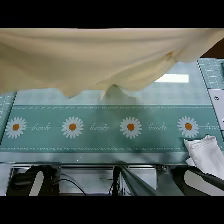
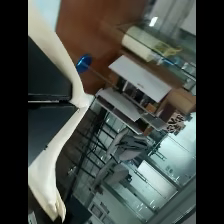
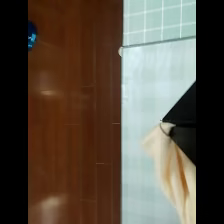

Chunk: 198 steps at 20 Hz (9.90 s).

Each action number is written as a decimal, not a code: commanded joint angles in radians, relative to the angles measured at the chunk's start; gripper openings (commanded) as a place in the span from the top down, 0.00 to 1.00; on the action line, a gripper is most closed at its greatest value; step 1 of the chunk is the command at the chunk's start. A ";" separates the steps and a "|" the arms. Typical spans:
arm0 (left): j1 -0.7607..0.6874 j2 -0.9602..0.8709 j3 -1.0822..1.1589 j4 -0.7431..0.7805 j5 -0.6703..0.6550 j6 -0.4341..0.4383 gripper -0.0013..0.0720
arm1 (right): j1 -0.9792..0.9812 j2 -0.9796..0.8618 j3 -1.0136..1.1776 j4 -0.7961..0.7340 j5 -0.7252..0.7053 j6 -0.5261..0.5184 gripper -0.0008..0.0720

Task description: Fold the shirts.

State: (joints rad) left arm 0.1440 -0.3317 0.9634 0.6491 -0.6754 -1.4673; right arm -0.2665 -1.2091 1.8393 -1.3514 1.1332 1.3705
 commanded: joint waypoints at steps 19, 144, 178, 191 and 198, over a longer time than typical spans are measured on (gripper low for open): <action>0.051 -0.026 0.321 0.536 -0.689 -0.188 0.94 | 0.198 0.261 0.000 -0.294 0.149 0.095 0.96; 0.492 -0.357 0.538 -0.900 -0.327 0.619 0.94 | 0.392 0.353 0.124 -0.150 -0.160 0.250 0.96; 0.290 -0.480 0.024 0.218 -0.237 0.272 0.94 | 0.392 -0.336 0.021 -0.372 -0.060 0.084 0.96; -0.140 -0.990 0.149 0.252 0.399 0.488 0.94 | 0.260 -0.487 0.021 -0.316 -0.377 0.192 0.96; -0.164 -1.142 0.180 0.249 0.576 0.487 0.94 | 0.163 -0.634 0.021 -0.124 -0.372 0.059 0.96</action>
State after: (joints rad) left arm -0.0036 -1.4097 1.1244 0.8940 -0.1680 -0.9825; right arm -0.0830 -1.7885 1.8606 -1.5570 0.7639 1.5051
